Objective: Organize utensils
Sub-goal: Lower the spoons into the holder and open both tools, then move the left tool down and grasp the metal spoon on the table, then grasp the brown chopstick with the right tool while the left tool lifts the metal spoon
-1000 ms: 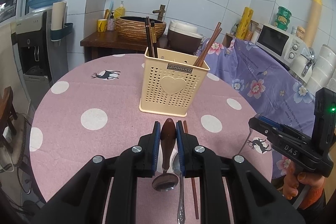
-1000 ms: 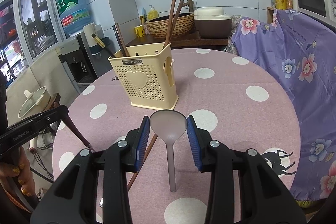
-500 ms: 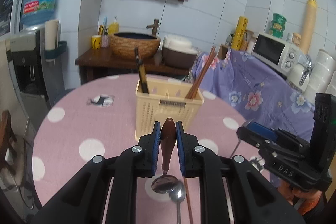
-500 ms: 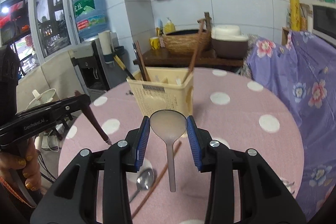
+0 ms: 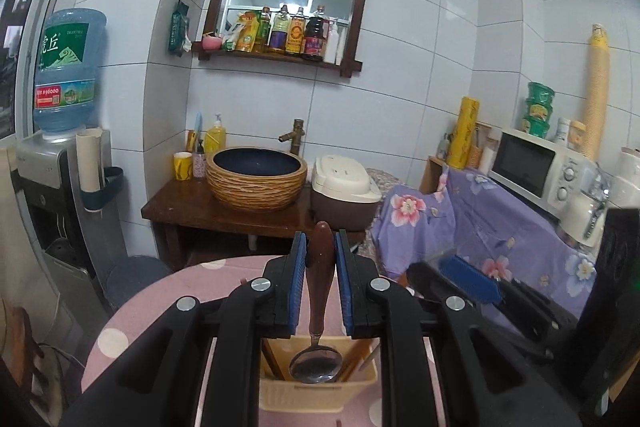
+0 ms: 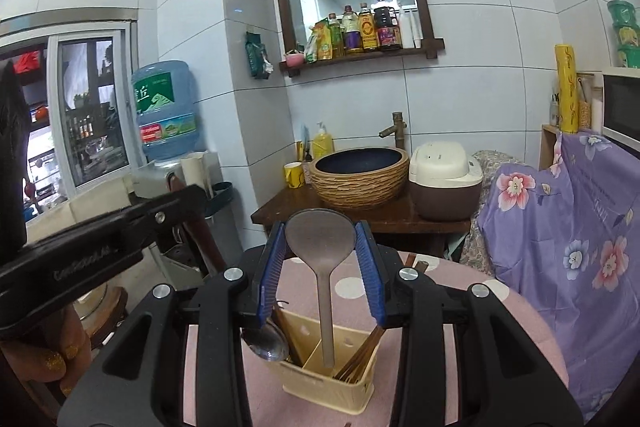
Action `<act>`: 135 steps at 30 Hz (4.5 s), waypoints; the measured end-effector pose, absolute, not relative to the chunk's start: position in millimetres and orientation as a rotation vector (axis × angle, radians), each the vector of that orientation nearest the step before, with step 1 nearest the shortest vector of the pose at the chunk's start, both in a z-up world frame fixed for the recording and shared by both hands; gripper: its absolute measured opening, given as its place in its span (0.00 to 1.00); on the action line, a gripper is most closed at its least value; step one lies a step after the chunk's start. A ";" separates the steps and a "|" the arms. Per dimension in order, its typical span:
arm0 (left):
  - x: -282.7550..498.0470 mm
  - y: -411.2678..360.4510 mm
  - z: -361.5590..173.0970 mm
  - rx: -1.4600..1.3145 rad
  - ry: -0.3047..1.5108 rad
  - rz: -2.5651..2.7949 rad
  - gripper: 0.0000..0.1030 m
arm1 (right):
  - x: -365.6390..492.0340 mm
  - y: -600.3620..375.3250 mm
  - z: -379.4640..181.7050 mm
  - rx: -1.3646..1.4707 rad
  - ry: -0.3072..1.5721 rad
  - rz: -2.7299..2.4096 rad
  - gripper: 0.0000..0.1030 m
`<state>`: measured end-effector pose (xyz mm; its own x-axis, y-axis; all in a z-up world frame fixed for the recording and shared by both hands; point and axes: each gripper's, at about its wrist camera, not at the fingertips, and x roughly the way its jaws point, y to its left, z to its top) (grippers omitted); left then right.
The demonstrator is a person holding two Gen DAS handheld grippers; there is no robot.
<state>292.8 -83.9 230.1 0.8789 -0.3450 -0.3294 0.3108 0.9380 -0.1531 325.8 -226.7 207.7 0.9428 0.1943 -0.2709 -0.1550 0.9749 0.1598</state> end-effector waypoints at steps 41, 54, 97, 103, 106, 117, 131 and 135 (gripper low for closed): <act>323.4 -80.2 138.8 -0.108 0.510 -0.316 0.34 | 300.5 -211.3 75.4 0.015 0.374 0.078 0.62; 222.8 -55.6 109.0 -0.059 0.474 -0.354 0.62 | 244.0 -242.1 40.5 0.072 0.511 0.010 0.68; 181.1 -25.3 -42.6 0.024 0.916 -0.180 0.07 | 217.9 -228.3 -34.8 0.132 0.768 0.030 0.68; 180.5 -22.7 -42.4 -0.004 0.912 -0.185 0.07 | 219.3 -215.7 -38.4 0.114 0.784 0.051 0.68; 182.7 -18.6 -40.8 -0.049 0.922 -0.209 0.26 | 222.0 -214.3 -36.7 0.108 0.789 0.051 0.68; 222.5 -22.5 -39.9 -0.007 0.933 -0.206 0.45 | 246.9 -213.3 -29.5 0.138 0.809 0.033 0.67; 238.3 -31.5 -37.7 0.012 0.916 -0.181 0.36 | 265.9 -205.3 -41.1 0.134 0.863 0.020 0.62; 237.6 -28.6 -33.3 -0.005 0.899 -0.177 0.36 | 283.8 -197.9 -46.0 0.159 0.903 0.033 0.56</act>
